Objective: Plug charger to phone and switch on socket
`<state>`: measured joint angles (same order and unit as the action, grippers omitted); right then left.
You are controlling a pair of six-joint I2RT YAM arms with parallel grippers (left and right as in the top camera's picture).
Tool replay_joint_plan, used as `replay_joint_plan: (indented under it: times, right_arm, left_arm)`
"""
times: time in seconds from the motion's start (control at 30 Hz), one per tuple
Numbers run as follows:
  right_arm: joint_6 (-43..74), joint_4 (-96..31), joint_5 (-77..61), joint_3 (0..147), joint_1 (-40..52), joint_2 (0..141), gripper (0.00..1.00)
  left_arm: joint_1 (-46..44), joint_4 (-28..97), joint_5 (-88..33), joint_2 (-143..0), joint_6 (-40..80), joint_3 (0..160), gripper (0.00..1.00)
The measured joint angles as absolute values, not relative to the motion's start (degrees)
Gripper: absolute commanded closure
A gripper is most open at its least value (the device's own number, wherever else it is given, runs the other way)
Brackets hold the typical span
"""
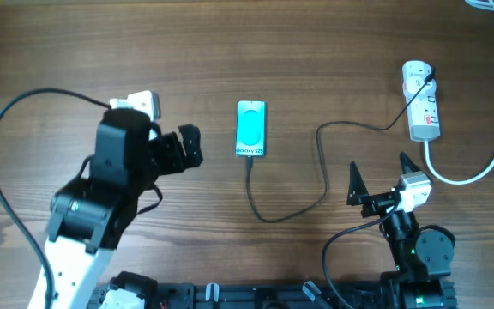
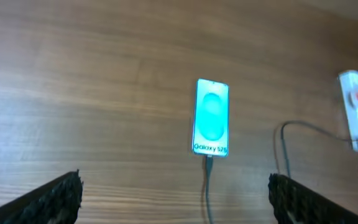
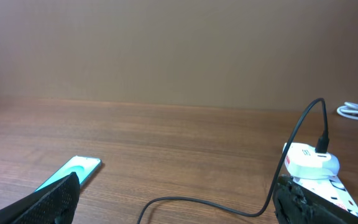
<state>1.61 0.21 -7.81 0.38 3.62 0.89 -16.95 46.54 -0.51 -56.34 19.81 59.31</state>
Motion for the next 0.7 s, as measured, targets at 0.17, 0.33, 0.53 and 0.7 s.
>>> replay_joint_plan:
  times: [0.17,0.33,0.53,0.7]
  right_arm:
    - [1.63,0.19,-7.81,0.38,3.62,0.89,0.0]
    - [1.63,0.19,-7.75,0.38,3.62,0.89,0.0]
    - [1.63,0.21,-7.68,0.38,3.62,0.89,0.0]
    - [1.61,0.21,-7.66,0.38,3.62,0.89,0.0]
  left_arm:
    - [-15.92,33.39,-6.13,-48.49,10.7,48.07,0.0]
    - [-15.92,23.14,-7.51,-39.2,8.32,37.8,0.0]
    - [-14.5,18.83,-8.08,-25.36,7.53,27.07,0.0]
    - [-14.28,15.97,-8.08,-20.1,7.53,22.52,0.0]
